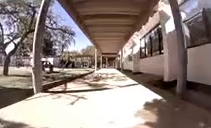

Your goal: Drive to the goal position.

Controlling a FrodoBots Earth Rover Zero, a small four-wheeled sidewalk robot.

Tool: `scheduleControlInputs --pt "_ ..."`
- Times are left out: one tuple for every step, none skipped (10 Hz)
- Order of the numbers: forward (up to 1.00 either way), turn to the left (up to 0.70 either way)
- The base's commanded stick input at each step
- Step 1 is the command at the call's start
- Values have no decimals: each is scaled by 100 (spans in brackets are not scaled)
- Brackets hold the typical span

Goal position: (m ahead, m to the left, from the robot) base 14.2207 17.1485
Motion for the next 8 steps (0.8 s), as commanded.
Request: scheduleControlInputs --pt "70 0" --pt "70 0" --pt "70 0" --pt "70 0" --pt "70 0" --pt "70 0" --pt "70 0" --pt "70 0"
